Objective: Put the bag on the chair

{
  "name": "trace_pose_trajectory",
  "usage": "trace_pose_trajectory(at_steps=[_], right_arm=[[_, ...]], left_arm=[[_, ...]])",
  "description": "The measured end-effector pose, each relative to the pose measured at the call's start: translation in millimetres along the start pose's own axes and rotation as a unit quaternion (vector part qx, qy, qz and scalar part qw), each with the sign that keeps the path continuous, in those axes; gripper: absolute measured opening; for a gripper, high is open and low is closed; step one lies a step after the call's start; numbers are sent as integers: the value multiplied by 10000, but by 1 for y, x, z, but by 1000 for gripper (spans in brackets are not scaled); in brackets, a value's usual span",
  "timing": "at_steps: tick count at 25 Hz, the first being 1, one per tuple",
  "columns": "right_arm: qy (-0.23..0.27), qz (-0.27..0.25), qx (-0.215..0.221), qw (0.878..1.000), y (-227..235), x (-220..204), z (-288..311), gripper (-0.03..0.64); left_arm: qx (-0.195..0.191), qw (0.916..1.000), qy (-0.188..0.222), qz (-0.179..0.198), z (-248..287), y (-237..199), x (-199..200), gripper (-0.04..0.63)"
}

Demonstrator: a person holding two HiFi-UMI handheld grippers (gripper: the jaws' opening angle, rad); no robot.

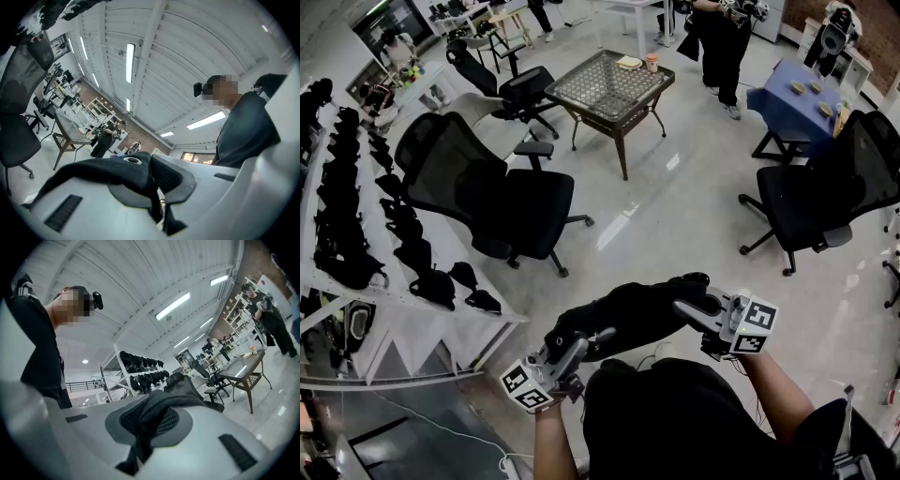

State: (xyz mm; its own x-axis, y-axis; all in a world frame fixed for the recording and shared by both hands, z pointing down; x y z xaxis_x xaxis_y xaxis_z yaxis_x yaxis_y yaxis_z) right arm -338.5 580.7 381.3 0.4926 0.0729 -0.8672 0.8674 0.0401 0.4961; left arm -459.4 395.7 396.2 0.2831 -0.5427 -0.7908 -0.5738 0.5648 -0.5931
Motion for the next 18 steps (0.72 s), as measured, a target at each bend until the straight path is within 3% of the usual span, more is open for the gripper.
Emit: trace_pose_trajectory(at_steps=[8, 18], right_arm=[[-111, -97, 146, 9998, 5, 14, -19, 20], [-85, -265, 103, 9996, 15, 20, -32, 23]], left_arm=[[73, 9997, 193, 129, 27, 14, -10, 23], [91, 9997, 243, 12, 49, 24, -22, 23]])
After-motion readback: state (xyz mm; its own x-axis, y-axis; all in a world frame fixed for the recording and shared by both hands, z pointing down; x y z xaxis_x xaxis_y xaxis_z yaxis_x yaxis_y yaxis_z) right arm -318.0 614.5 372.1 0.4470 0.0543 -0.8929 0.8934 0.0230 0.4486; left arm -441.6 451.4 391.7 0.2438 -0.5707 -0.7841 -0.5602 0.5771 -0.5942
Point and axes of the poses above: the fingertips, and each gripper's own axes: z forward along the fingers, y to its right, x out of its top, the point moved 2 cm from there along -z, backward along the fingers, and after that the axes turned 1 degree about -y, right-handed, at the moved point
